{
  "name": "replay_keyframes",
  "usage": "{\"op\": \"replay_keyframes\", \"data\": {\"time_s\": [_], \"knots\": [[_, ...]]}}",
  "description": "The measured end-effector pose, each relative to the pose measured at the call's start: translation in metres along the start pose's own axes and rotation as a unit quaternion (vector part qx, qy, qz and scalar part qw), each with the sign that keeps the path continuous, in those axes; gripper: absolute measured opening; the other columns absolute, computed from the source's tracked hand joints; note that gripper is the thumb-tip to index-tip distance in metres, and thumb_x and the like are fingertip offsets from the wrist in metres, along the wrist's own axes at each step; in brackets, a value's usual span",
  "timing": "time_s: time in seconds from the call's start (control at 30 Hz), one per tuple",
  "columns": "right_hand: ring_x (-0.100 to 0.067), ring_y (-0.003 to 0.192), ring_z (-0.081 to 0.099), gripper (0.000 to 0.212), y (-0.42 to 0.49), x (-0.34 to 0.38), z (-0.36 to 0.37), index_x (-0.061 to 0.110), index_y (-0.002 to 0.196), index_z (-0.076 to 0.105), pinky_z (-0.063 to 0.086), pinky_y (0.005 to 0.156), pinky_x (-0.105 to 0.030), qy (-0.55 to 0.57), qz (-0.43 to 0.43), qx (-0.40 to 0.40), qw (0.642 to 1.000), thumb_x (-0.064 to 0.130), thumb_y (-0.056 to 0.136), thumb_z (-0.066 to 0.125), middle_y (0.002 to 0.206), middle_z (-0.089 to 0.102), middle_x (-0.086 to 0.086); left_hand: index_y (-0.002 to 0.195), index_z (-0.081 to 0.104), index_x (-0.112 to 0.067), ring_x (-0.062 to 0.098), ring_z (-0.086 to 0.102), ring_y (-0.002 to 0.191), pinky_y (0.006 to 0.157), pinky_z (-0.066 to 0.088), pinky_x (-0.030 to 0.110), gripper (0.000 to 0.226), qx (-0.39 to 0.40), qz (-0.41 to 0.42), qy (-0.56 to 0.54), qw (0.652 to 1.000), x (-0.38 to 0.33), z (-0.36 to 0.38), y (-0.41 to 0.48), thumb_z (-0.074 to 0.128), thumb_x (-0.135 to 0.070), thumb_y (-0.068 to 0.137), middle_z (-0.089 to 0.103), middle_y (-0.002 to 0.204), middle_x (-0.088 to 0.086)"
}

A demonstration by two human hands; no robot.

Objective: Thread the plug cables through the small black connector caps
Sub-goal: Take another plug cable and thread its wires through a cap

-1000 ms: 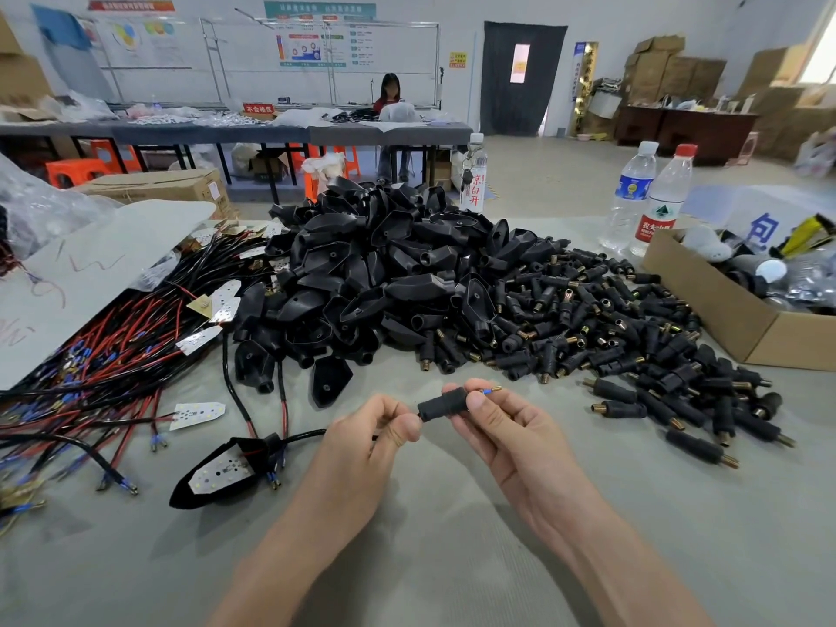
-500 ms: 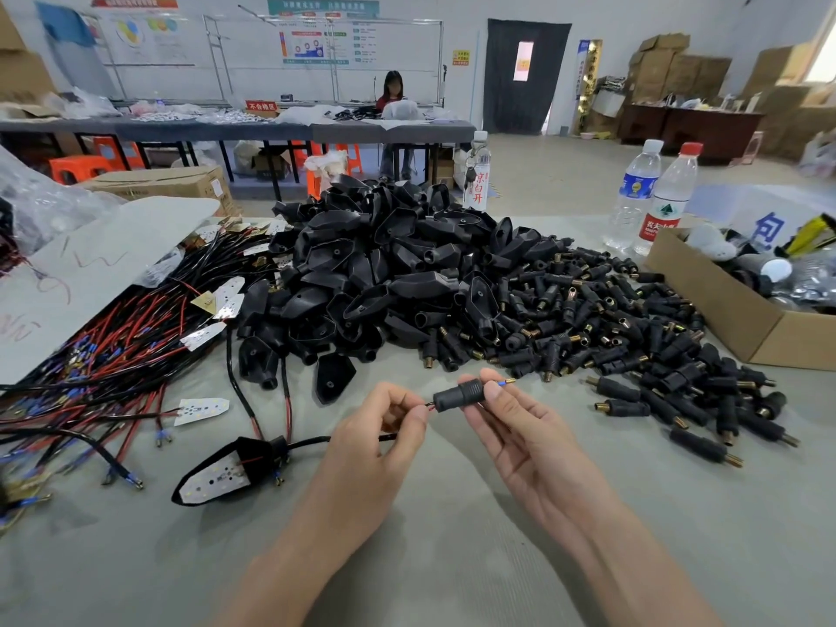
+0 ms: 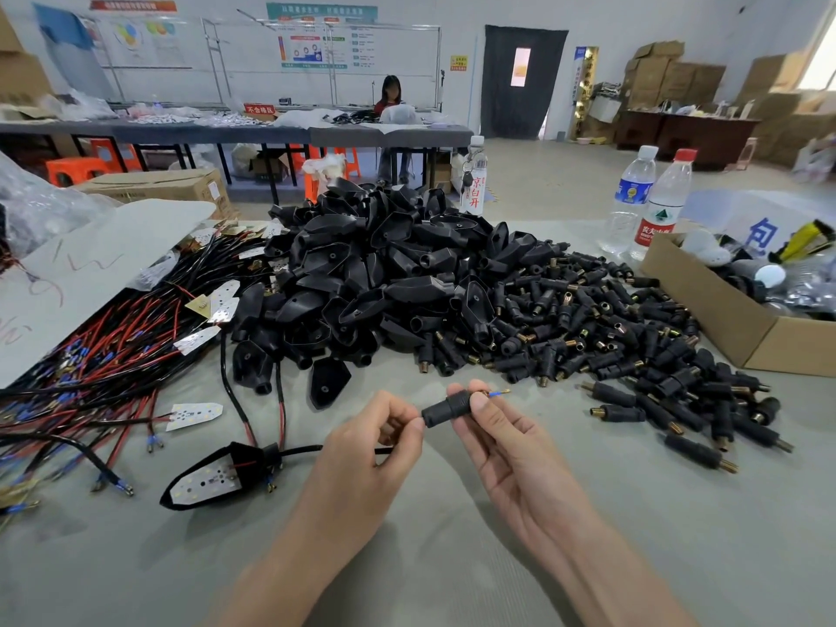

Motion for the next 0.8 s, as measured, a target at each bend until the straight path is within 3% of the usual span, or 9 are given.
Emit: {"op": "replay_keyframes", "data": {"time_s": [0.07, 0.2, 0.33, 0.57, 0.7, 0.8], "knots": [[-0.016, 0.100, 0.073, 0.015, 0.000, 0.001, 0.001, 0.007, 0.086, 0.081, 0.059, 0.077, -0.021, -0.001, -0.002, -0.001, 1.000, 0.006, 0.076, 0.069, 0.115, 0.073, -0.017, 0.087, 0.059, -0.034, 0.013, 0.062, 0.080, 0.067, 0.047, 0.020, 0.015, 0.003, -0.018, -0.026, 0.999, 0.005, 0.001, 0.000, 0.065, -0.023, 0.095, 0.065, 0.078, -0.011], [-0.018, 0.100, 0.073, 0.018, 0.003, 0.006, -0.002, 0.005, 0.089, 0.081, 0.059, 0.075, -0.021, 0.006, -0.011, -0.005, 1.000, 0.004, 0.076, 0.069, 0.114, 0.073, -0.018, 0.091, 0.062, -0.041, 0.007, 0.064, 0.086, 0.075, 0.045, 0.009, 0.016, -0.019, -0.055, -0.078, 0.995, 0.013, -0.001, 0.000, 0.067, -0.025, 0.093, 0.068, 0.085, -0.012], [-0.018, 0.105, 0.072, 0.019, 0.005, 0.005, -0.003, 0.005, 0.093, 0.080, 0.059, 0.077, -0.021, 0.001, -0.006, 0.003, 1.000, 0.005, 0.076, 0.070, 0.116, 0.072, -0.017, 0.091, 0.063, -0.038, 0.009, 0.064, 0.088, 0.077, 0.043, 0.009, 0.016, 0.003, -0.062, -0.082, 0.995, 0.016, 0.004, -0.001, 0.068, -0.023, 0.092, 0.068, 0.085, -0.014], [-0.018, 0.113, 0.068, 0.021, 0.003, 0.002, 0.002, 0.005, 0.098, 0.079, 0.057, 0.083, -0.021, -0.034, 0.003, 0.030, 0.999, 0.009, 0.079, 0.070, 0.120, 0.071, -0.016, 0.090, 0.064, -0.043, 0.010, 0.065, 0.080, 0.080, 0.053, 0.025, 0.027, -0.020, -0.099, -0.143, 0.985, 0.024, -0.001, 0.003, 0.072, -0.017, 0.090, 0.069, 0.085, -0.009], [-0.019, 0.113, 0.068, 0.024, 0.002, 0.003, 0.000, 0.007, 0.102, 0.079, 0.057, 0.082, -0.022, -0.050, 0.006, 0.018, 0.999, 0.020, 0.086, 0.067, 0.121, 0.071, -0.014, 0.104, 0.065, -0.052, 0.009, 0.062, 0.085, 0.081, 0.048, 0.017, 0.032, 0.028, -0.068, -0.124, 0.990, 0.018, 0.008, 0.001, 0.068, -0.022, 0.093, 0.067, 0.088, -0.014], [-0.023, 0.110, 0.070, 0.024, 0.002, 0.002, -0.003, 0.004, 0.104, 0.077, 0.059, 0.080, -0.024, -0.037, 0.013, 0.002, 0.999, 0.019, 0.090, 0.064, 0.119, 0.071, -0.017, 0.109, 0.065, -0.050, 0.011, 0.057, 0.082, 0.074, 0.043, 0.012, 0.022, 0.040, -0.009, -0.066, 0.997, 0.010, 0.011, -0.001, 0.064, -0.034, 0.094, 0.062, 0.088, -0.014]]}}
Point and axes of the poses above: each hand's wrist, its own y-axis towards the middle knuckle, its own z-axis out of the palm, x = y × z, the point moved 10 cm from there along y, towards the middle knuckle
